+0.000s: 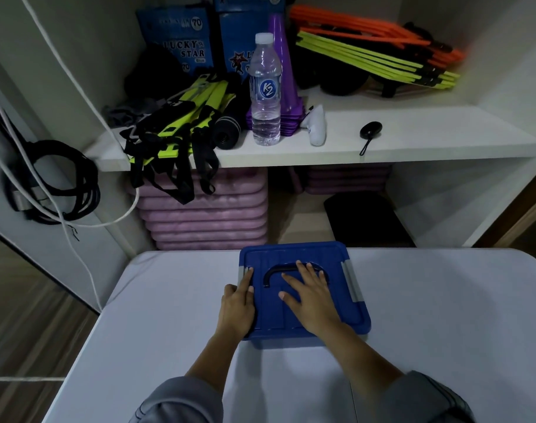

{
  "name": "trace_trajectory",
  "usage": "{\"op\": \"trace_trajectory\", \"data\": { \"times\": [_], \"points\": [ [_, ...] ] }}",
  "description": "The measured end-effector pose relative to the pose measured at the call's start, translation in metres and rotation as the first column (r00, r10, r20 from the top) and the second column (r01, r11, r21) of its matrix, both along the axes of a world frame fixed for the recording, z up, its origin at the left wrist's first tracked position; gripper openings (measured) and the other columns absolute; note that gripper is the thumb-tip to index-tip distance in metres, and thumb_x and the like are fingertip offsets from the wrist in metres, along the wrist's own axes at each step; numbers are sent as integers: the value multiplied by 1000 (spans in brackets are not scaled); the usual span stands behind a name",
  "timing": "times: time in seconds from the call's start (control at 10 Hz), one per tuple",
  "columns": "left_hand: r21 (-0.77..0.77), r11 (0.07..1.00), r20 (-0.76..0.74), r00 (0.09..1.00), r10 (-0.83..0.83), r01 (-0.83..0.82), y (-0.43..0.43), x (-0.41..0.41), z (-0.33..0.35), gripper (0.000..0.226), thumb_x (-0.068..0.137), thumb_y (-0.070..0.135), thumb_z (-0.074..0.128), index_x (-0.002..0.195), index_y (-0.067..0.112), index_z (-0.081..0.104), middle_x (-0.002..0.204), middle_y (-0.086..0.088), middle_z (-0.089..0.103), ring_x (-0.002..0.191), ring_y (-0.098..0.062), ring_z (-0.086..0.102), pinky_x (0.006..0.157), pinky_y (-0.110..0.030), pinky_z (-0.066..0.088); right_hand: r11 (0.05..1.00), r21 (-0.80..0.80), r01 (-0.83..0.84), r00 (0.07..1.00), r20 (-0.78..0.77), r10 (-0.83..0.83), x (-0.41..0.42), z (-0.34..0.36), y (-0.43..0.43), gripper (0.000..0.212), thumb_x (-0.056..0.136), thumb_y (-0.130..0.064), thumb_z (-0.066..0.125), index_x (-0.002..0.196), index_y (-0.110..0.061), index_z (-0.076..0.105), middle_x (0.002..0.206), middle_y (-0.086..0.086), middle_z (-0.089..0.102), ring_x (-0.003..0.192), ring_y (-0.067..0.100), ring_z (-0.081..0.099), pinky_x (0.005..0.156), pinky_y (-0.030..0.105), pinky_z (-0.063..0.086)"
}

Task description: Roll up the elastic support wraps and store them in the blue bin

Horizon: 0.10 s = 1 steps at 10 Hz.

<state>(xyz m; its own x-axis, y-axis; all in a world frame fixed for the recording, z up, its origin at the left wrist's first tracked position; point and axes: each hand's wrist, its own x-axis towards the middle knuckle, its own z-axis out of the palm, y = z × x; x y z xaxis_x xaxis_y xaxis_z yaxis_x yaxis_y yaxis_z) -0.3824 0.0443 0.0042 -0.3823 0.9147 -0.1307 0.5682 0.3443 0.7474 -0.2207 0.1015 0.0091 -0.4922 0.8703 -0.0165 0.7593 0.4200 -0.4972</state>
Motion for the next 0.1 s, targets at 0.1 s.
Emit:
{"op": "trace_trajectory", "data": {
  "times": [0.1],
  "points": [
    [119,992,59,998,34,-41,-14,-3,1,46,100,31,33,143,40,22,111,-5,41,95,-14,46,96,-24,35,990,-91,106,938,-322,-130,10,9,-4,48,93,-48,44,138,-32,42,153,-9,22,145,13,11,119,33,4]
  ]
}}
